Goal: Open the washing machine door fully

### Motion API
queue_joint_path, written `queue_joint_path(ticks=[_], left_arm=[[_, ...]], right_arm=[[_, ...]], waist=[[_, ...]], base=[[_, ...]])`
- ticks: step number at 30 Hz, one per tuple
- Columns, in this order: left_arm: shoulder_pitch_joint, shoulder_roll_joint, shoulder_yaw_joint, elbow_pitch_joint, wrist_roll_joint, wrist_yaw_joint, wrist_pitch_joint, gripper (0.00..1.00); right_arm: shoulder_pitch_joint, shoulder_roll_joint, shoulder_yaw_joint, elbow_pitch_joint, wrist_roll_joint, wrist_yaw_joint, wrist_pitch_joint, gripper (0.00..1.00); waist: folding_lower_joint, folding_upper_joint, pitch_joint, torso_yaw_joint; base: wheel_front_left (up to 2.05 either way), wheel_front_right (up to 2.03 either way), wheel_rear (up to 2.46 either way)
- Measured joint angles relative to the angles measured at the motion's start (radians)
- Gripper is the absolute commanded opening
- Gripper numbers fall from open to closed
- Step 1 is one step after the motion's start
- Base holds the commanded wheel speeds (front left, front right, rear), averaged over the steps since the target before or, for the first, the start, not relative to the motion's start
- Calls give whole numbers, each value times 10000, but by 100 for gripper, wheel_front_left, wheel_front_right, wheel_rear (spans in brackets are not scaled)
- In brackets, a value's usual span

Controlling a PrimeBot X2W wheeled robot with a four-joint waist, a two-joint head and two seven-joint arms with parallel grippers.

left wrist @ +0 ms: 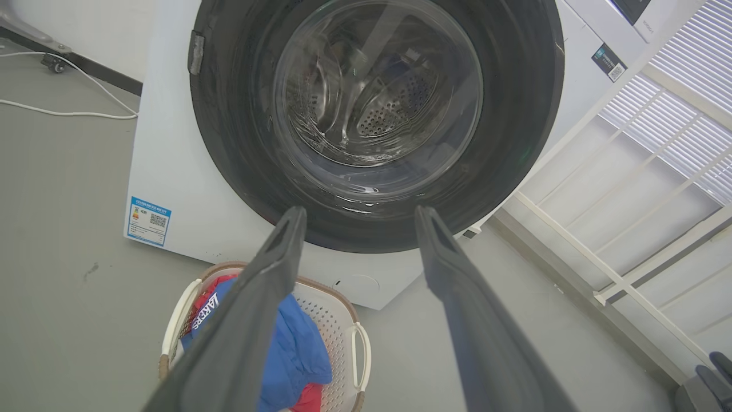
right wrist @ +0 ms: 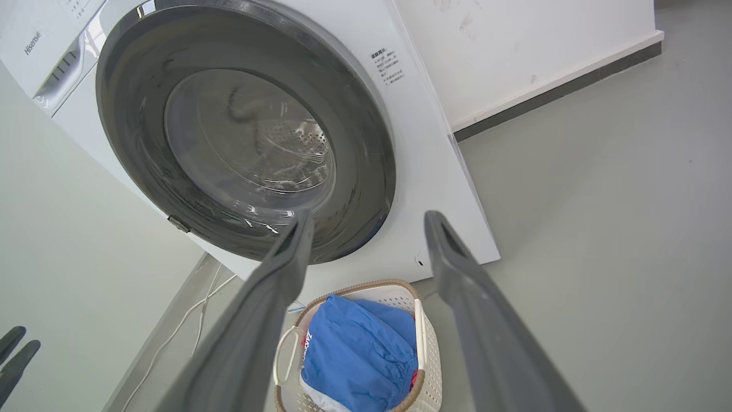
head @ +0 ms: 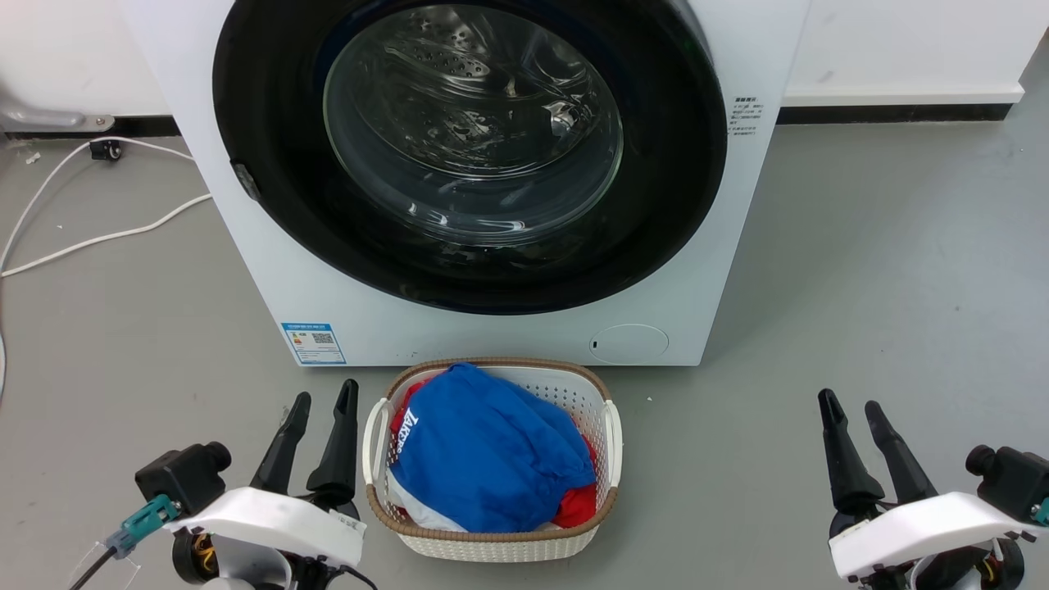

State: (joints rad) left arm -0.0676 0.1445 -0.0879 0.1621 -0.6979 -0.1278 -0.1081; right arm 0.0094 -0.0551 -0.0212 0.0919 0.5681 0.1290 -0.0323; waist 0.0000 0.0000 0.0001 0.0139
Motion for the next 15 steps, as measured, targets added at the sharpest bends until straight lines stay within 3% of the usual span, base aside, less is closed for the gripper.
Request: queue_joint_path(ticks=[15], left_arm=[[0, 90, -265, 140, 1609, -4, -397, 100]], right_arm=[[209, 8, 67, -316, -1747, 2, -178, 100]], waist=[[0, 0, -25, 11]], base=[[0, 0, 0]])
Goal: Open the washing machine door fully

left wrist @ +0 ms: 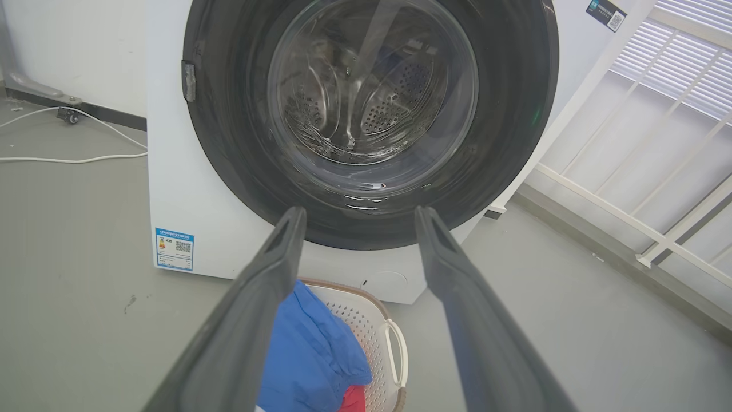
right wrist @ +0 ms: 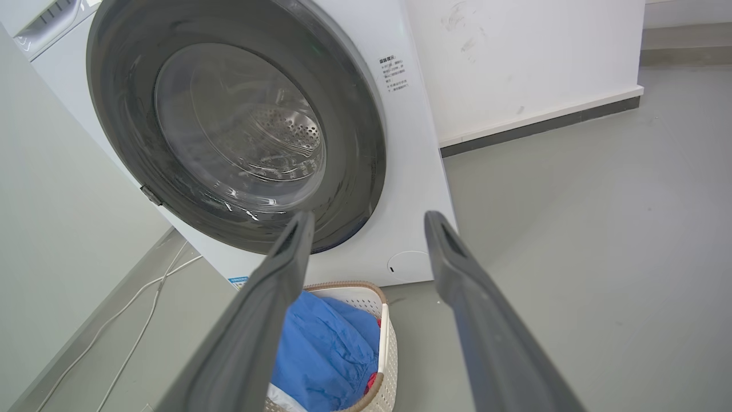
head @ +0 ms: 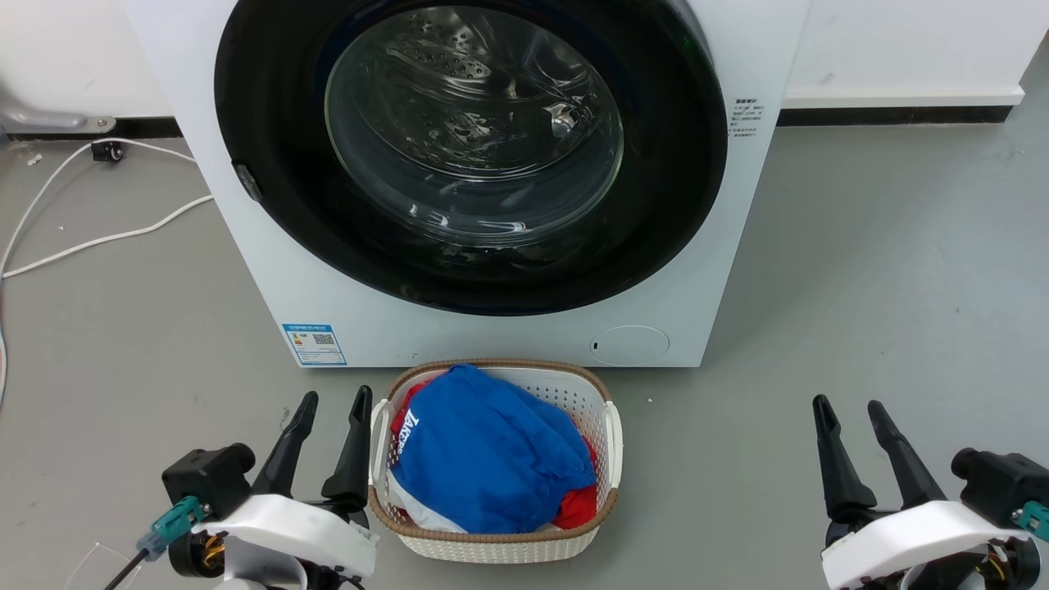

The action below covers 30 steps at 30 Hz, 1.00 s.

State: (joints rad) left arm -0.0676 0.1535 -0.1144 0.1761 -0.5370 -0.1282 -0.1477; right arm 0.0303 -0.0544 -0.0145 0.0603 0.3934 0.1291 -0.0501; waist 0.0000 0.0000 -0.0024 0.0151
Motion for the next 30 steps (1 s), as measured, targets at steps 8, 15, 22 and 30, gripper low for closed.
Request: queue_joint_path(ticks=[8, 15, 22, 30], left_arm=[[0, 27, -123, 50, 744, -8, -203, 100], [0, 63, -196, 82, 1367, -10, -359, 100], [0, 88, -217, 86, 1956, -10, -508, 100], [0, 82, -169, 92, 2621, -10, -679, 100]], right_arm=[[118, 4, 46, -140, -734, 0, -75, 100], [169, 6, 73, -207, -1340, 2, -173, 100], [202, 10, 111, -242, -1918, 2, -247, 100], [233, 12, 61, -263, -2376, 2, -389, 100]], waist=[[0, 0, -24, 14], [0, 0, -41, 13], [0, 0, -39, 20], [0, 0, -35, 25]], base=[[0, 0, 0], [0, 0, 0], [0, 0, 0], [0, 0, 0]])
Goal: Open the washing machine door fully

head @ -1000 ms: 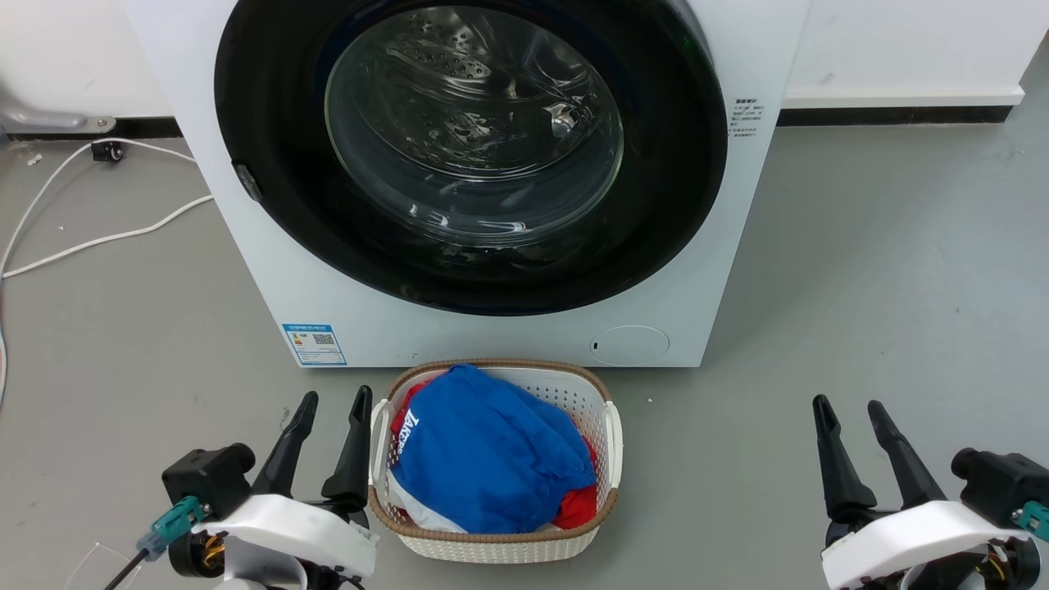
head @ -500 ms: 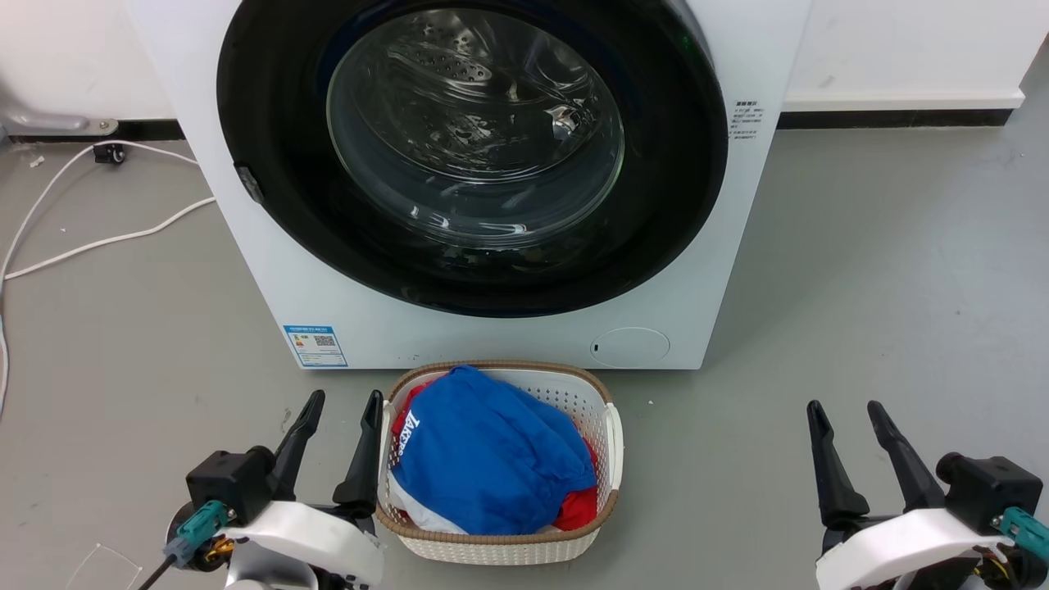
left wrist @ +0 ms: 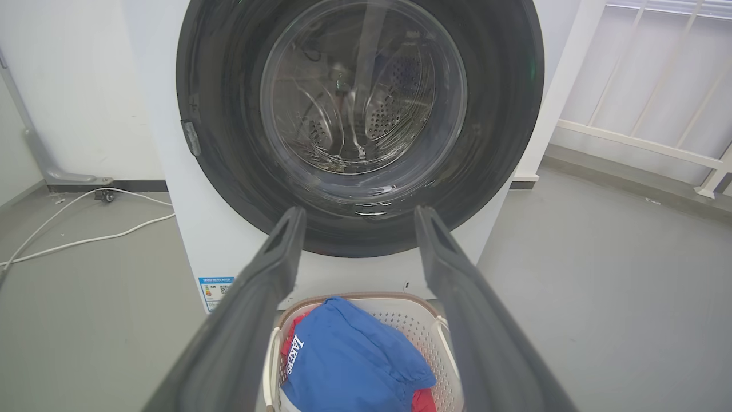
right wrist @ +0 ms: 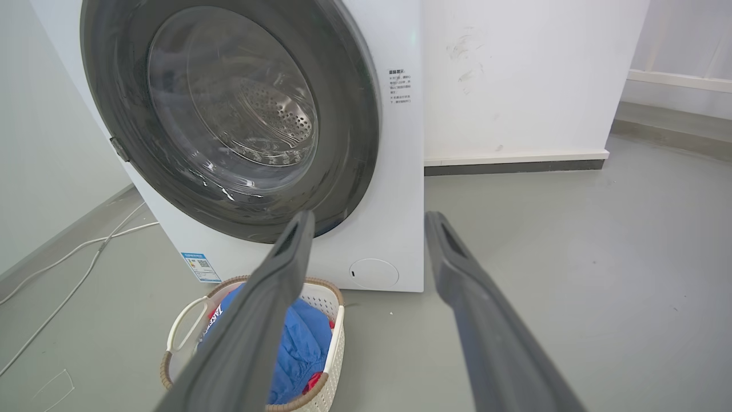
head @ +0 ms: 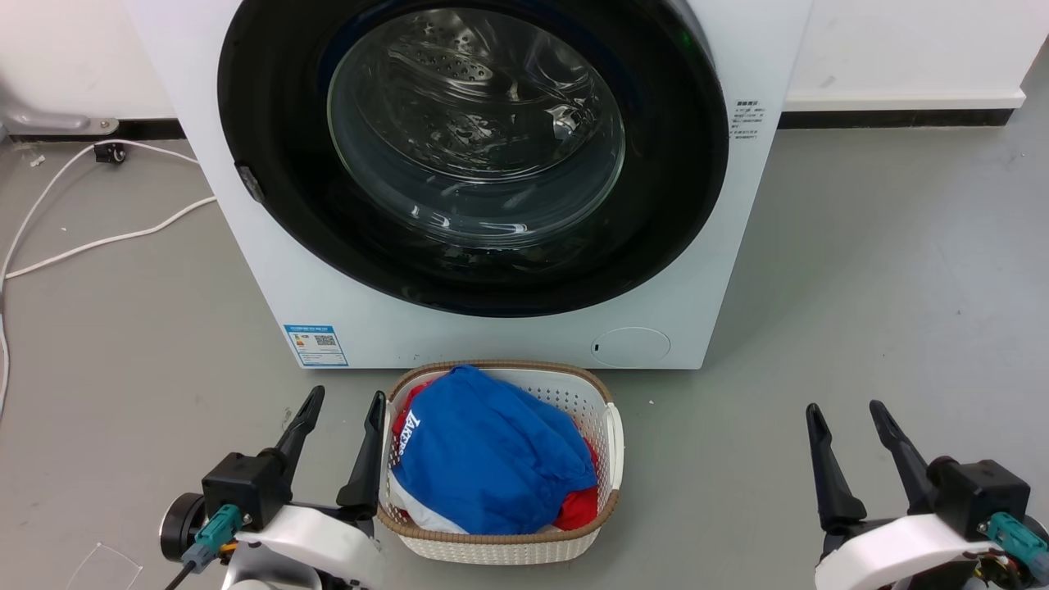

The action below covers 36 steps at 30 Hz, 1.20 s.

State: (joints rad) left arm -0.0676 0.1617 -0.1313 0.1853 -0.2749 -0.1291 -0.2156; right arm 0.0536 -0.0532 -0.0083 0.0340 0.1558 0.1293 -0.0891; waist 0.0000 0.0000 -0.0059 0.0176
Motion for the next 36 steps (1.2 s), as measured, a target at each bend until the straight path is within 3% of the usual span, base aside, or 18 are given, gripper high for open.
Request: queue_joint_path(ticks=[13, 36], left_arm=[[7, -56, 82, 36, 909, -2, -253, 100], [12, -67, 69, 151, 1179, -17, -474, 100]], right_arm=[[104, 4, -35, -13, -608, 2, -295, 100], [188, 8, -117, 75, -861, 15, -512, 100]], waist=[[0, 0, -14, 6], [0, 0, 46, 32]], base=[[0, 0, 0], [0, 0, 0]])
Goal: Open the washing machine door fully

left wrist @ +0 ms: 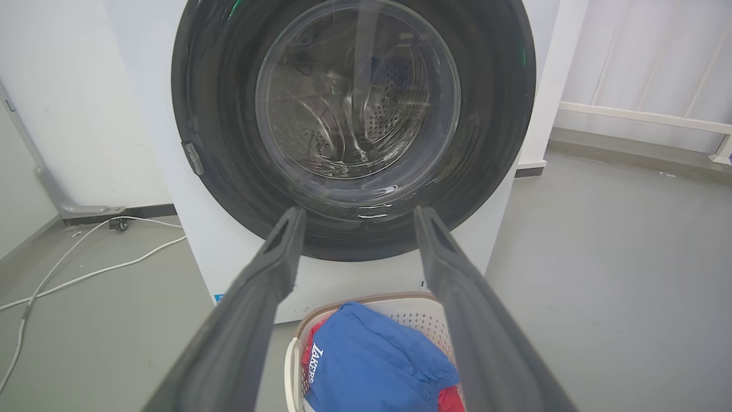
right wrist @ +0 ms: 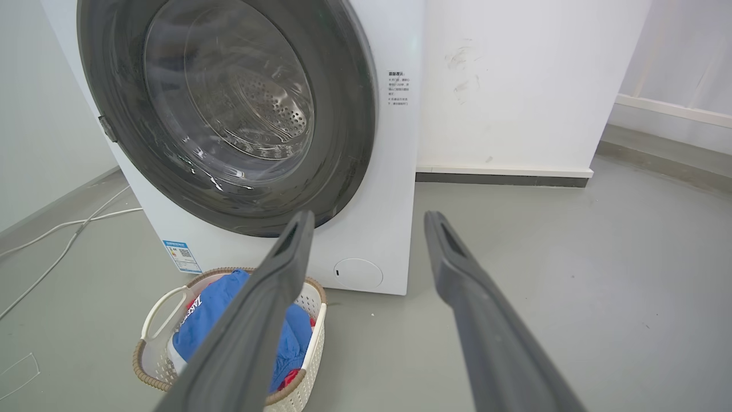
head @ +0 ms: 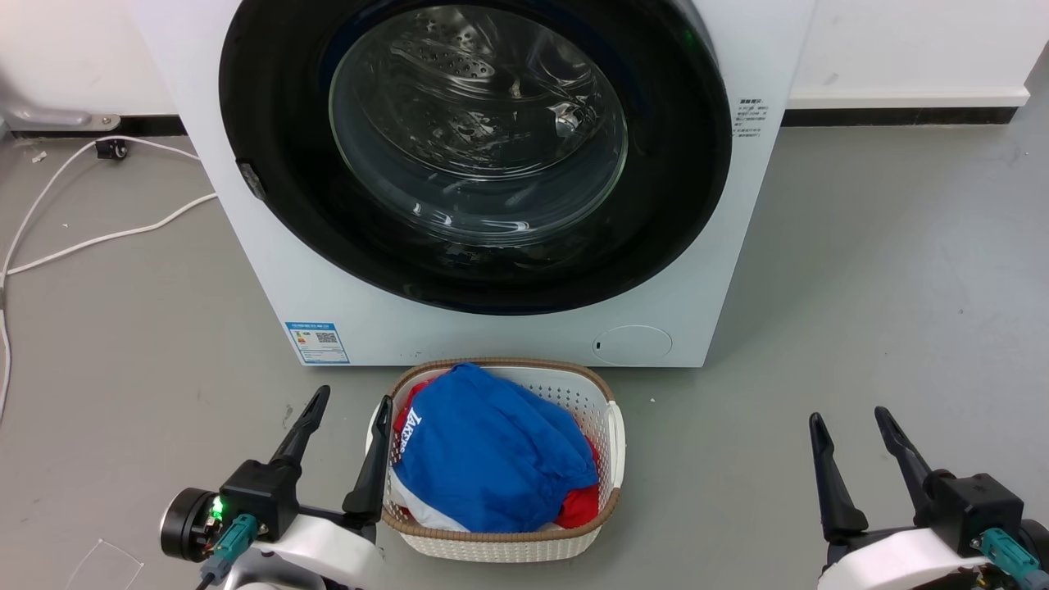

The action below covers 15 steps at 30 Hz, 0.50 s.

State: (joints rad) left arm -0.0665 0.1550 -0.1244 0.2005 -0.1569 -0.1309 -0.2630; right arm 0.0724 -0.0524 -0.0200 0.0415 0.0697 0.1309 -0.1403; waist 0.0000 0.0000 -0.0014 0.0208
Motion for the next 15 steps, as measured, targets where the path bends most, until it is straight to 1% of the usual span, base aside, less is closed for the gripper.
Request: queue_joint_path(ticks=[5, 6, 7, 8, 12, 15], left_arm=[[0, 4, 2, 4, -35, 0, 0, 100], [0, 4, 2, 4, -42, 0, 0, 100], [0, 2, 6, 4, -42, 0, 0, 100], [0, 2, 8, 4, -42, 0, 0, 100], [1, 4, 36, 8, -59, 2, 0, 100], [1, 4, 63, 10, -73, 2, 0, 100]], right_arm=[[-1, 2, -19, 25, 65, 0, -13, 100], [-1, 2, -31, 38, 153, 0, -19, 90], [-1, 2, -36, 44, 226, 0, -92, 34], [-3, 2, -40, 48, 290, 0, -94, 0], [-9, 2, -88, 90, 663, 0, -140, 0], [-15, 4, -203, 240, 1737, -2, -151, 0]], waist=[[0, 0, 23, 5], [0, 0, 25, 7], [0, 0, 27, 11], [0, 0, 28, 14], [0, 0, 33, 15], [1, 0, 34, 11]], base=[[0, 0, 0], [0, 0, 0], [0, 0, 0], [0, 0, 0], [0, 0, 0], [0, 0, 0]])
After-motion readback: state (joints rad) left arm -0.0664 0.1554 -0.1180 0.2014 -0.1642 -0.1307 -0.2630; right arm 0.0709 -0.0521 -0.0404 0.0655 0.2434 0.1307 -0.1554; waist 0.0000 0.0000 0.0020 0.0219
